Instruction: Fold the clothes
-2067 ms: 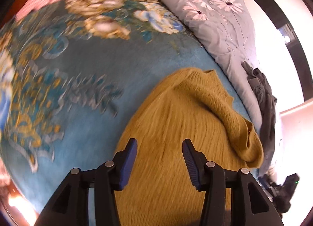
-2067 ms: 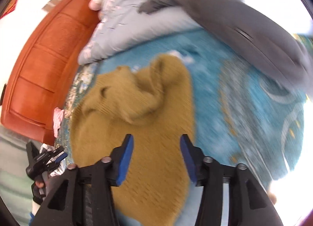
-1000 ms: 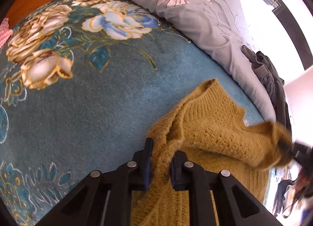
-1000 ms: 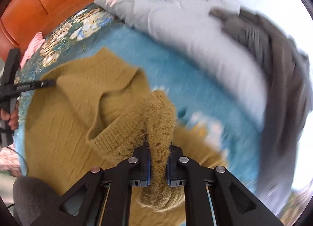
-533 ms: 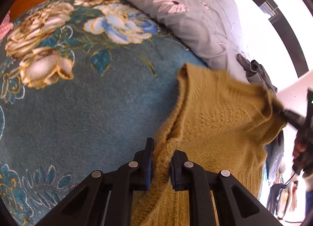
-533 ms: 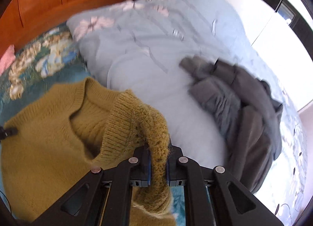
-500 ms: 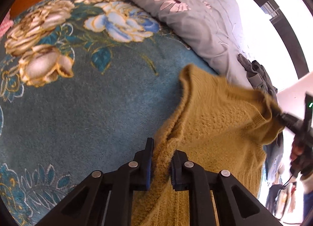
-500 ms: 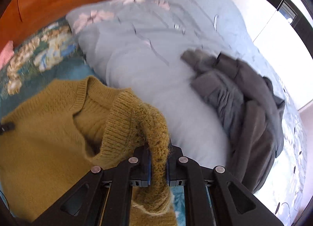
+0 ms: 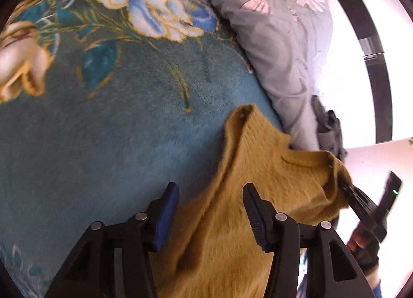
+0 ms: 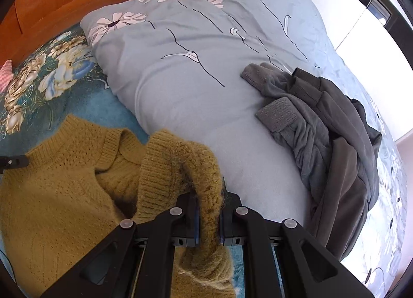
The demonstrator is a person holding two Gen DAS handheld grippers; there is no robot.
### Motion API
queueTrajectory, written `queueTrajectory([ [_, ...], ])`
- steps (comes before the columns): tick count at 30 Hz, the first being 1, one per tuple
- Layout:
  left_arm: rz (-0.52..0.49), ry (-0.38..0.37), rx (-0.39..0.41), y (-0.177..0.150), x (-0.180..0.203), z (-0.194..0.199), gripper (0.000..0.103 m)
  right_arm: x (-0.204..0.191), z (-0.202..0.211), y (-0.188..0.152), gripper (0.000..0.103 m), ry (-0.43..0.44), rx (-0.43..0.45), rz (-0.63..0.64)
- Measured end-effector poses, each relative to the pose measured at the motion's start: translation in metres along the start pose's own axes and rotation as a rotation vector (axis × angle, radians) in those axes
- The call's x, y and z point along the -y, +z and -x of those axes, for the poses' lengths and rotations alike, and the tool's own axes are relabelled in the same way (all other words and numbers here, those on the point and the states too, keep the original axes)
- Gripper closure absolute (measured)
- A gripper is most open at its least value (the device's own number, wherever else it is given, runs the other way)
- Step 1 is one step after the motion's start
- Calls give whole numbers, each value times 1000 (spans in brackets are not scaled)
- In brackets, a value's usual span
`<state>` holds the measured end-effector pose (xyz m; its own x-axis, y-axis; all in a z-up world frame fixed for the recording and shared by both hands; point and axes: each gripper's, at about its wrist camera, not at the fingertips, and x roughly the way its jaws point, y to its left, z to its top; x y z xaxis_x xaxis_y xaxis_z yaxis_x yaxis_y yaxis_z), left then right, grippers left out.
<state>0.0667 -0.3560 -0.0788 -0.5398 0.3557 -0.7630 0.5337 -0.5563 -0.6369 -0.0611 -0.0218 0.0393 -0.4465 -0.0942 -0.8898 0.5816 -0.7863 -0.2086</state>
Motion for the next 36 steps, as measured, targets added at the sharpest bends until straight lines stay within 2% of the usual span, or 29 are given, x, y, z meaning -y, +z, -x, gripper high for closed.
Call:
queueTrajectory([
  [5, -51, 46, -8, 13, 22, -17, 47, 2, -2, 2, 92, 13, -14, -10],
  [8, -92, 81, 8, 18, 35, -21, 53, 9, -8, 2, 92, 30, -30, -40],
  [10, -137, 118, 10, 19, 46, -24, 86, 10, -11, 3, 92, 37, -35, -49],
  [12, -197, 161, 11, 18, 57, -28, 93, 10, -12, 3, 92, 40, -38, -49],
  [16, -285, 210, 68, 21, 70, -19, 95, 9, -11, 10, 92, 44, -33, -36],
  [19, -266, 159, 188, 31, 72, 9, 96, 13, -5, 18, 92, 42, 7, -50],
  [21, -217, 126, 251, 39, 65, 24, 96, 17, -1, 22, 92, 36, 46, -78],
  [23, -202, 146, 231, 43, 57, 19, 96, 18, -7, 24, 92, 38, 42, -97],
  [26, -206, 203, 179, 44, 49, 4, 96, 14, -28, 24, 92, 46, -17, -106],
  [30, -179, 197, 165, 40, 44, -6, 96, 8, -42, 22, 92, 40, -51, -107],
  [35, -166, 170, 161, 42, 44, 3, 95, 8, -39, 24, 92, 41, -52, -102],
  [36, -169, 171, 159, 41, 44, 4, 93, 9, -38, 24, 92, 48, -53, -103],
])
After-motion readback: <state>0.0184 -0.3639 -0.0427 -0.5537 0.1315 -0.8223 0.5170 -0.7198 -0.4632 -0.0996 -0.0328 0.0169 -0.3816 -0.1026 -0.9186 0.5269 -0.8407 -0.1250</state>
